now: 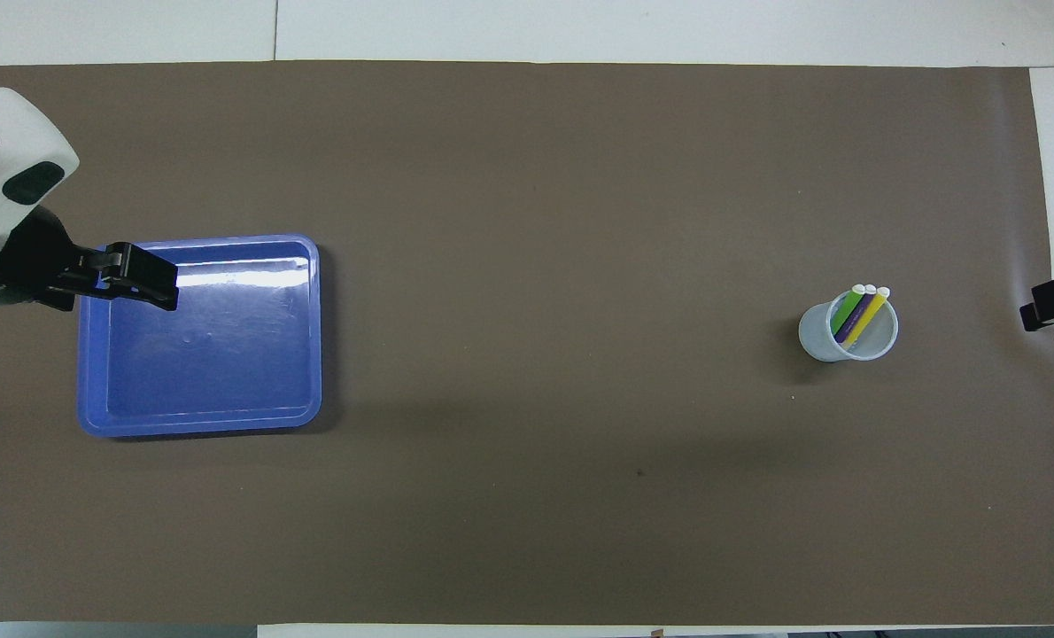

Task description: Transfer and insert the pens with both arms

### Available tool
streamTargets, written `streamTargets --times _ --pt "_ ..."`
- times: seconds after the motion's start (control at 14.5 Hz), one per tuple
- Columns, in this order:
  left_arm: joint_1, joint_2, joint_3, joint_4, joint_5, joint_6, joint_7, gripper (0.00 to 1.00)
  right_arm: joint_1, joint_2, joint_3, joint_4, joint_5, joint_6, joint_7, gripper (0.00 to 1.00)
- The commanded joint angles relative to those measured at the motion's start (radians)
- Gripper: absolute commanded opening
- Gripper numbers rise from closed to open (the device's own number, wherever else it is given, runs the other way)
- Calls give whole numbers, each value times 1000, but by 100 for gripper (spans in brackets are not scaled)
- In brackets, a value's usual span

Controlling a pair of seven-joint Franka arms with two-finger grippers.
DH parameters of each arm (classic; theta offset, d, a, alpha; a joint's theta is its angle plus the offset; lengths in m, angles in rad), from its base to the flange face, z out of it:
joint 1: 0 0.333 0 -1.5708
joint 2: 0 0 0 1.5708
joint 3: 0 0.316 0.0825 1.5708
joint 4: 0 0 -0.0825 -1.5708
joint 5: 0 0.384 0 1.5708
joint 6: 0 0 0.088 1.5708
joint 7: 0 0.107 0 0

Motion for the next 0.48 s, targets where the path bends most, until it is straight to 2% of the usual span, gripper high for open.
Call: streamTargets --times 0.0,0.41 --pt "-11 -6 12 -8 -12 13 6 100 -6 3 -8 0 31 11 13 100" --pt "-5 -6 13 -8 -12 13 9 100 0 11 -11 -1 59 44 16 100"
